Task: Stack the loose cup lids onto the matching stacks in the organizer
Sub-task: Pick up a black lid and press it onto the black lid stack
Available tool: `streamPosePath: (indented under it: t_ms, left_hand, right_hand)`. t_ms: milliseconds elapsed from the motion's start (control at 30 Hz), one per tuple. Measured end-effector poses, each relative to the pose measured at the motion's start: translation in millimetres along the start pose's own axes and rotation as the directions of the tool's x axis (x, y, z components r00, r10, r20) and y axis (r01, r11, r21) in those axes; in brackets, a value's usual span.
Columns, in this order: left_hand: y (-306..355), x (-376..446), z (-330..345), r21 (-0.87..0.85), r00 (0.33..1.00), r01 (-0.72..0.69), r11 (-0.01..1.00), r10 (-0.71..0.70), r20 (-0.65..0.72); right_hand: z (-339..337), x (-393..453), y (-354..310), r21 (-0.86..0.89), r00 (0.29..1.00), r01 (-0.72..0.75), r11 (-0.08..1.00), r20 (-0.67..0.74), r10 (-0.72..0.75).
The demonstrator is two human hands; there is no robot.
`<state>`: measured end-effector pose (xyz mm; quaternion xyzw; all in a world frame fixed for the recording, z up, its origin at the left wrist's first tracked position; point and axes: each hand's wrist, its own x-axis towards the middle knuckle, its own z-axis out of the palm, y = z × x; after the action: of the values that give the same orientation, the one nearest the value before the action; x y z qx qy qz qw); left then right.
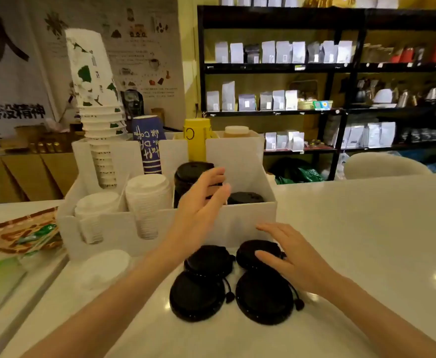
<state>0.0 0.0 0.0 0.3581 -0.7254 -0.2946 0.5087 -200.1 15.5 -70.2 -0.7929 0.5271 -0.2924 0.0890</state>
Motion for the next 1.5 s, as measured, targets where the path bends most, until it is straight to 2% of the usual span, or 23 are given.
streamPosePath:
  t_ms: [67,167,300,433,500,633,867,1033,1167,1233,1333,1500]
  left_hand:
    - [-7.2,-9.1,17.4,0.04,1.0,0.022,0.999,-0.022,0.013]
    - [-26.3,-26.0,44.4,0.232,0.985,0.006,0.973,-0.046,0.168]
    - [-41.7,-28.4,57.6,0.474,0.881,0.018,0.88,-0.238,0.408]
    - [-40.2,-22.3,62.7,0.672,0.808,-0.057,0.738,-0.362,0.465]
    - [-38.5,-15.2,64.2,0.7,0.789,-0.02,0.714,-0.419,0.45]
    - [-40.7,-3.1,63.9,0.664,0.754,0.057,0.746,-0.468,0.461]
    - [-30.2,11.0,53.4,0.617,0.68,0.086,0.782,-0.499,0.537]
    - [-17.7,18.9,28.1,0.511,0.734,0.056,0.858,-0.383,0.561]
    - [0.5,23.9,11.5,0.433,0.877,0.018,0.901,-0.222,0.427]
    - [10.5,27.9,2.4,0.405,0.917,-0.007,0.914,-0.155,0.367]
    - [20.0,34.0,-13.4,0.377,0.956,-0.036,0.925,-0.079,0.284]
    - [20.7,47.5,-42.0,0.265,0.972,0.038,0.963,-0.097,0.212]
  right_hand:
    - [-1.5,1.0,3.6,0.034,0.997,-0.058,0.998,0.054,0.056]
    - [-2.8,-1.0,8.1,0.046,0.984,-0.119,0.992,0.136,0.111]
    - [-1.9,-4.8,11.8,0.119,0.98,-0.164,0.979,0.131,0.149]
    - [-0.6,-5.3,14.8,0.21,0.977,-0.195,0.958,0.122,0.173]
    - [-1.4,-4.6,15.9,0.236,0.974,-0.215,0.948,0.13,0.188]
    - [-2.0,-4.2,17.7,0.267,0.963,-0.26,0.928,0.141,0.229]
    - [-9.0,-1.0,12.4,0.282,0.942,-0.333,0.9,0.147,0.303]
    - [-26.3,2.9,-0.4,0.344,0.957,-0.283,0.895,0.045,0.285]
    - [-43.9,9.6,-16.0,0.415,0.972,-0.192,0.889,-0.042,0.23]
    - [-49.1,17.9,-24.0,0.431,0.979,-0.135,0.892,-0.084,0.188]
    - [-53.4,36.3,-37.7,0.398,0.981,-0.073,0.914,-0.134,0.137]
    - [-58.9,70.0,-58.4,0.405,0.978,0.004,0.914,-0.192,0.081]
